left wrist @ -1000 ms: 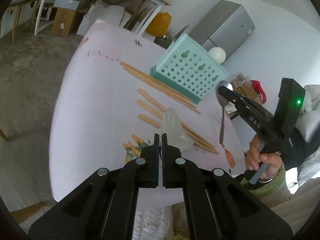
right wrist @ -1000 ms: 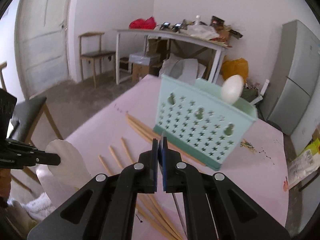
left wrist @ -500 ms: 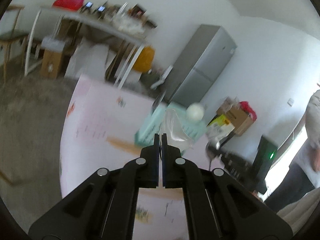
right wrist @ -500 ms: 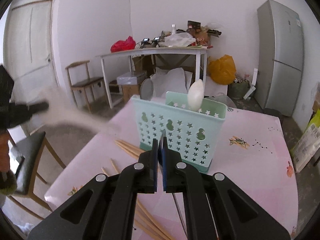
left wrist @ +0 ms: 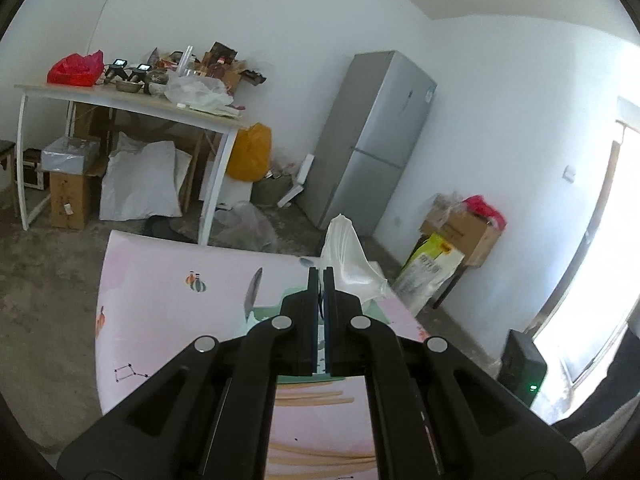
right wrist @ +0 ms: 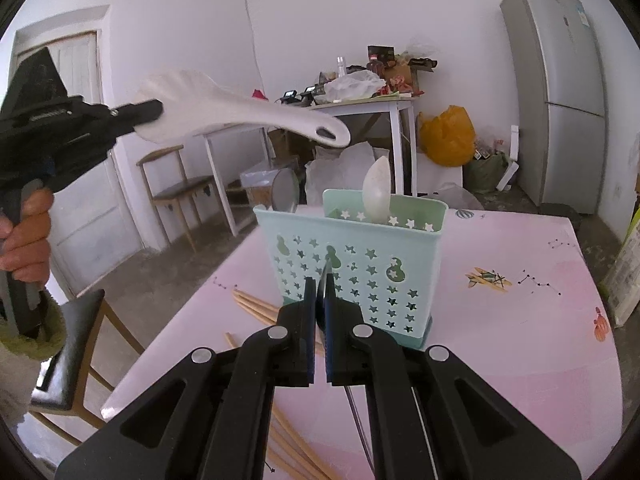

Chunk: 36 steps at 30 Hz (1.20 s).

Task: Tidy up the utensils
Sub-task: 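Lower the white spoon into the holder with the left tool while the right tool carries the metal spoon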

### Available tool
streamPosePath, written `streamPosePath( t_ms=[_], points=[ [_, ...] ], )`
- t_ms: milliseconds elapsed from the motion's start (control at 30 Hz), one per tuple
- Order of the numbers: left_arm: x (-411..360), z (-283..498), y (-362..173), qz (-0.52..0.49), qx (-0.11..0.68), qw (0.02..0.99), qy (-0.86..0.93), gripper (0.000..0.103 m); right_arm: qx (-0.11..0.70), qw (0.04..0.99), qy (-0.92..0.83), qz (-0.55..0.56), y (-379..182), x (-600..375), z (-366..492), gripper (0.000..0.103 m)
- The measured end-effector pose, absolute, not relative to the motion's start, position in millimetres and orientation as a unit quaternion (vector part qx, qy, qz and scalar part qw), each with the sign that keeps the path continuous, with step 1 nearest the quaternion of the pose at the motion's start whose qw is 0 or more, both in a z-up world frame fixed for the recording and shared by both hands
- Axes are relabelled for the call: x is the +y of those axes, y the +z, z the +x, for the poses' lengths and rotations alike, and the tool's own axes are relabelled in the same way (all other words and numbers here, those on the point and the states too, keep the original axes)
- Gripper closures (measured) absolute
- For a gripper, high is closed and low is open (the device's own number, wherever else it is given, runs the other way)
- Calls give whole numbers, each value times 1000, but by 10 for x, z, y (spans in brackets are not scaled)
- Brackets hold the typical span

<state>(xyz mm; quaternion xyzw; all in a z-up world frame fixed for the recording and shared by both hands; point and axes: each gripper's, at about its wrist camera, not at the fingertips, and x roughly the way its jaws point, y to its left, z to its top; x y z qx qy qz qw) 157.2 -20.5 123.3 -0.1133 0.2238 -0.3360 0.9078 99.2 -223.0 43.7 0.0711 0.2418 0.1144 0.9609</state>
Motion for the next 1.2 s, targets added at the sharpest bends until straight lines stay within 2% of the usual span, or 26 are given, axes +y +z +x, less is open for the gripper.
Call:
streamPosePath(
  t_ms=[333, 633, 867, 900, 1000, 1067, 1133, 1200],
  points=[
    [-216, 1712, 1436, 5, 234, 945, -229, 102, 238, 958, 127, 92, 335, -2351, 1042, 99],
    [-577, 2002, 1311, 105, 290, 929, -206, 102, 237, 957, 135, 103, 294, -2393, 1057, 99],
    [-843, 2390, 1140, 114, 333, 911, -213, 101, 233, 956, 138, 110, 303, -2423, 1044, 99],
    [-843, 2426, 1126, 102, 336, 910, -220, 99, 233, 956, 138, 111, 305, -2429, 1041, 99],
    [-766, 2548, 1082, 35, 346, 903, -252, 79, 231, 956, 141, 118, 319, -2463, 1030, 99],
    [-650, 2574, 1084, -15, 337, 904, -262, 74, 230, 955, 142, 123, 340, -2494, 1027, 99],
    [-539, 2545, 1082, -50, 322, 906, -269, 62, 227, 955, 144, 129, 381, -2539, 1014, 99],
    [-434, 2497, 1074, -75, 306, 911, -267, 59, 223, 954, 147, 136, 423, -2590, 999, 99]
  ],
)
